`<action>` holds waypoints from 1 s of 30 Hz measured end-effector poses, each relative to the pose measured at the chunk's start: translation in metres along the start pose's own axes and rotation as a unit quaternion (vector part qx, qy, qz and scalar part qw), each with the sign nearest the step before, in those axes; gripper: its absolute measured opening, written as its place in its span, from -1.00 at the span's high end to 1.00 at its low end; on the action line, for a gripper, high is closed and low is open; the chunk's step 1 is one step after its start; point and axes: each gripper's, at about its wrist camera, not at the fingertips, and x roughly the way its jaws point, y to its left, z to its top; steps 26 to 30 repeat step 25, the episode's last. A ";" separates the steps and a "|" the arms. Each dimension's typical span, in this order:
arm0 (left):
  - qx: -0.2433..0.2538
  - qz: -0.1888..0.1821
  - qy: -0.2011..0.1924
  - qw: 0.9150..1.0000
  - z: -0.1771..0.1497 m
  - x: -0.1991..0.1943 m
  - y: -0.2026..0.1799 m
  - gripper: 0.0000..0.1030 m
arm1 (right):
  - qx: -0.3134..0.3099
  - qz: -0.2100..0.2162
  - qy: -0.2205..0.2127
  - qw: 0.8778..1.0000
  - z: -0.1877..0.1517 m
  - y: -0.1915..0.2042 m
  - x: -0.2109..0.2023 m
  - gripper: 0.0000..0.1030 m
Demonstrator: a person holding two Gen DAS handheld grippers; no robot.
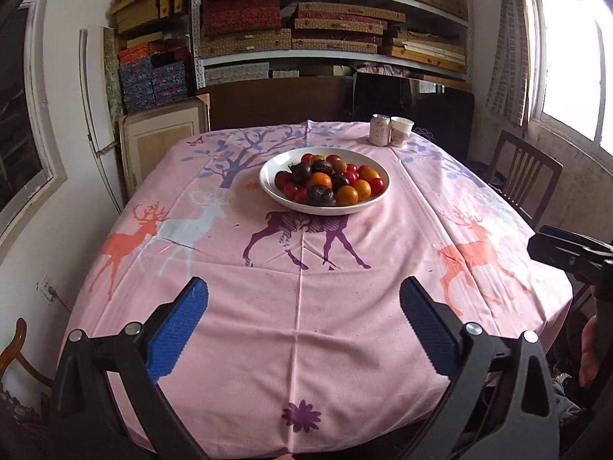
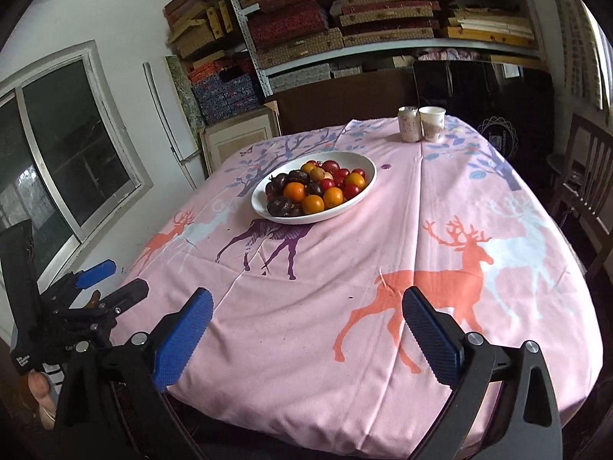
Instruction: Organize fruits
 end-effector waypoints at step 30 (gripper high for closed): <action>0.002 0.064 -0.083 0.994 0.010 -0.045 -0.001 -0.90 | -0.003 -0.036 -0.052 0.998 0.002 -0.003 -0.050 -0.93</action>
